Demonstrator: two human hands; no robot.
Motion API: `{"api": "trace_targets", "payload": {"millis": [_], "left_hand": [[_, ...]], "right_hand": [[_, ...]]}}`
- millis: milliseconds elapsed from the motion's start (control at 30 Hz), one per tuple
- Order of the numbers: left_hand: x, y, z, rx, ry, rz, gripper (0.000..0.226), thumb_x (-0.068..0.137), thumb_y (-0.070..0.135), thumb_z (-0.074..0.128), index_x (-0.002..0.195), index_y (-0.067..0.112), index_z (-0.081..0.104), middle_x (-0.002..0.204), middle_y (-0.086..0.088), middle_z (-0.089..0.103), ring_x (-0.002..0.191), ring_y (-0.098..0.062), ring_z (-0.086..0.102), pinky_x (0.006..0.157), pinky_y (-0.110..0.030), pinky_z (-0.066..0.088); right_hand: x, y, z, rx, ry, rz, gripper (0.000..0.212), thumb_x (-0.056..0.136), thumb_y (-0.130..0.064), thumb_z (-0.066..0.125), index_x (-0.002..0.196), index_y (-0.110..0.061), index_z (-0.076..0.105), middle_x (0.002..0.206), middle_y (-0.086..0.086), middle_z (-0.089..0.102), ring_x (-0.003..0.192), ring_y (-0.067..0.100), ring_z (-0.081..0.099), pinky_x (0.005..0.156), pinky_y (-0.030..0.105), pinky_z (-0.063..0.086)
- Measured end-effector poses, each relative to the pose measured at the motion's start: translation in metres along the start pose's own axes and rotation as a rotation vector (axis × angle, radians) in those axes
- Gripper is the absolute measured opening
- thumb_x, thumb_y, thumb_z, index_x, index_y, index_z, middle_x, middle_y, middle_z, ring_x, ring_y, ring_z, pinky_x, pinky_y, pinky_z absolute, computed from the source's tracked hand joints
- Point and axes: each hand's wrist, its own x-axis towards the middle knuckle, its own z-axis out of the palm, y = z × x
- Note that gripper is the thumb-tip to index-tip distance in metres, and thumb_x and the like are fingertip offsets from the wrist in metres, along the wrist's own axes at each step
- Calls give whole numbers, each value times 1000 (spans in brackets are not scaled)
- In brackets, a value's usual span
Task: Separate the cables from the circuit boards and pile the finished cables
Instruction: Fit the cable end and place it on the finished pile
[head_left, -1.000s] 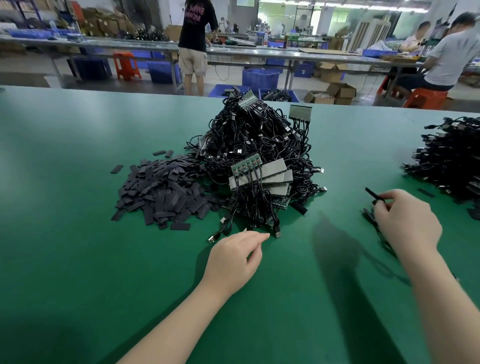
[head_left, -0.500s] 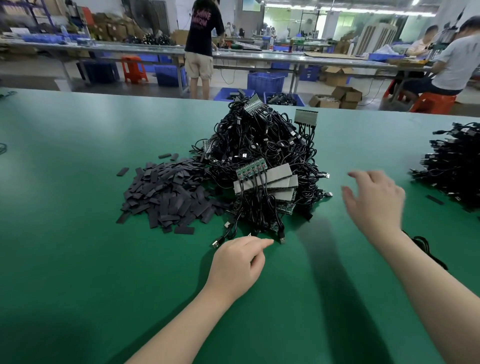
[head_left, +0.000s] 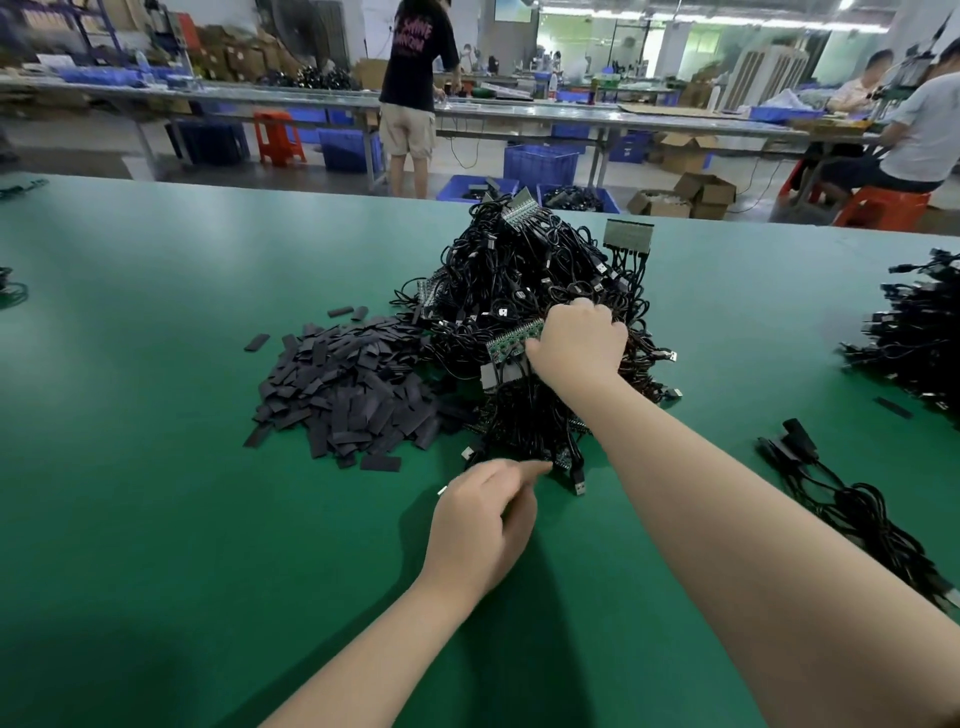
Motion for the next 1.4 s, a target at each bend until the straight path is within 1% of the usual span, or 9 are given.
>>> {"api": "trace_targets", "payload": {"millis": [200, 367, 467, 600, 733, 867, 1133, 1300, 1400], "left_hand": [[78, -4, -14, -7, 230, -195, 29, 96, 17, 50, 122, 22, 62, 111, 12, 57, 102, -3, 54, 89, -24, 45], [153, -12, -26, 239, -120, -173, 52, 92, 28, 58, 141, 18, 45, 141, -2, 49, 130, -17, 43, 107, -35, 37], [176, -12, -28, 180, -345, -194, 39, 89, 34, 63, 126, 25, 61, 116, 5, 66, 107, -13, 60, 82, -25, 46], [185, -9, -28, 80, -384, -152, 15, 84, 35, 70, 93, 23, 71, 77, 12, 65, 65, 5, 53, 60, -17, 37], [185, -1, -24, 24, -409, -127, 1, 86, 30, 68, 86, 31, 67, 78, 15, 64, 67, 8, 53, 61, -11, 37], [186, 0, -19, 12, -304, -151, 16, 86, 26, 69, 75, 35, 62, 69, 17, 59, 57, 13, 50, 53, -5, 33], [194, 5, -14, 117, -309, -177, 10, 87, 28, 67, 77, 28, 65, 62, 16, 55, 58, 2, 47, 51, -10, 32], [197, 2, -11, 208, -299, -206, 13, 86, 31, 69, 74, 27, 63, 64, 16, 56, 62, -3, 49, 54, -16, 31], [200, -6, -13, 258, -252, -232, 14, 87, 33, 69, 93, 21, 72, 85, 8, 65, 80, -11, 56, 69, -22, 37]], "right_hand": [[-2, 11, -1, 388, -8, 77, 28, 88, -43, 69, 113, -29, 65, 105, -7, 67, 111, 24, 60, 94, 39, 40], [-11, 26, -9, 876, -30, 21, 15, 85, -34, 77, 90, -31, 64, 83, -10, 69, 86, 15, 66, 89, 42, 52], [-16, 37, -15, 1025, -24, -28, 10, 86, -28, 76, 84, -28, 66, 81, -5, 72, 73, 9, 63, 76, 33, 54], [-17, 50, -20, 972, 9, -70, 10, 87, -31, 75, 81, -35, 68, 77, -4, 73, 62, 4, 57, 61, 20, 46], [-12, 57, -27, 801, 84, -117, 10, 85, -34, 77, 76, -33, 72, 67, -17, 67, 59, -6, 56, 56, 5, 39], [-6, 57, -30, 772, 97, -120, 8, 84, -30, 78, 87, -22, 79, 69, -22, 64, 64, -11, 57, 59, 0, 37], [-6, 52, -25, 760, 171, -57, 9, 85, -28, 78, 83, -19, 77, 67, -19, 61, 63, -4, 55, 59, 2, 38], [-12, 52, -23, 778, 222, 43, 12, 88, -26, 74, 84, -16, 77, 67, -15, 62, 67, 4, 58, 73, 23, 47], [-18, 63, -32, 909, 207, 155, 12, 90, -32, 71, 84, -21, 74, 75, -13, 68, 74, 3, 63, 81, 29, 54]]}}
